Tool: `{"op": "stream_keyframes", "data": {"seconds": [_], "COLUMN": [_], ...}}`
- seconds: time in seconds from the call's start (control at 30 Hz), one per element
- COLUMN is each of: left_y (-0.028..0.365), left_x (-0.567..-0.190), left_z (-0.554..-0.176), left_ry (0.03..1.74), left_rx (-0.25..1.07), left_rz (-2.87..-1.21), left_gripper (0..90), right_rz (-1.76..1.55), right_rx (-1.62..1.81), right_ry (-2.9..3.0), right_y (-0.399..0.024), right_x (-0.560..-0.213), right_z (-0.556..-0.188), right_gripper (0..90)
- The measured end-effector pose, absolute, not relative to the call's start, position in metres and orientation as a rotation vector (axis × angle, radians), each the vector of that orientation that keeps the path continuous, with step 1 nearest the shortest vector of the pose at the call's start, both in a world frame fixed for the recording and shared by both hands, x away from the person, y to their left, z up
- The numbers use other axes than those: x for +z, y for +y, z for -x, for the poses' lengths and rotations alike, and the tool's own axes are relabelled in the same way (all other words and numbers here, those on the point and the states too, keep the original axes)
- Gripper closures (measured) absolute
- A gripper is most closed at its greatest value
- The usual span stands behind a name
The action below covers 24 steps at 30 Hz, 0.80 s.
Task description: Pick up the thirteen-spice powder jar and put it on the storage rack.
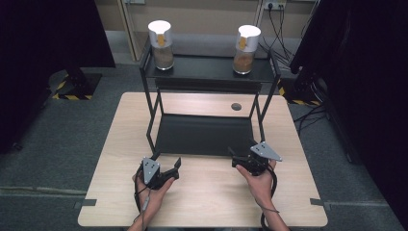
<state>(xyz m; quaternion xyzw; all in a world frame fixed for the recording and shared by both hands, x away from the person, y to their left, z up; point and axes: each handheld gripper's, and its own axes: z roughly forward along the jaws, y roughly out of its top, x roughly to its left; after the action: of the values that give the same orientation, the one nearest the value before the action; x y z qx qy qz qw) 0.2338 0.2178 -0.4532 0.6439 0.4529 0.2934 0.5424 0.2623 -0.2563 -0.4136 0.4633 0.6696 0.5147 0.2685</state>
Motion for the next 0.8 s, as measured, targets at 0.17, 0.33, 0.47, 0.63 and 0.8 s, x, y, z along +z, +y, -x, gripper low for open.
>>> {"op": "stream_keyframes", "data": {"seconds": [0.17, 0.33, 0.47, 0.63, 0.8], "left_y": [0.218, 0.218, 0.218, 0.218, 0.218], "left_x": [-0.453, -0.453, -0.453, -0.453, -0.453], "left_z": [-0.234, -0.234, -0.234, -0.234, -0.234], "left_ry": [1.075, 1.076, 1.075, 1.074, 1.077], "left_rx": [0.696, 0.696, 0.697, 0.698, 0.696], "left_rz": [-1.528, -1.528, -1.527, -1.530, -1.529], "left_gripper": [12.1, 12.1, 12.1, 12.1, 12.1], "right_rz": [-1.255, -1.263, -1.267, -1.274, -1.290], "right_rx": [1.383, 1.380, 1.376, 1.372, 1.374], "right_ry": [1.813, 1.823, 1.832, 1.838, 1.841], "right_y": [-0.256, -0.257, -0.257, -0.257, -0.256], "right_x": [-0.417, -0.421, -0.424, -0.430, -0.436], "right_z": [-0.261, -0.260, -0.258, -0.255, -0.253], "right_gripper": [6.4, 6.5, 6.4, 6.4, 6.4]}}
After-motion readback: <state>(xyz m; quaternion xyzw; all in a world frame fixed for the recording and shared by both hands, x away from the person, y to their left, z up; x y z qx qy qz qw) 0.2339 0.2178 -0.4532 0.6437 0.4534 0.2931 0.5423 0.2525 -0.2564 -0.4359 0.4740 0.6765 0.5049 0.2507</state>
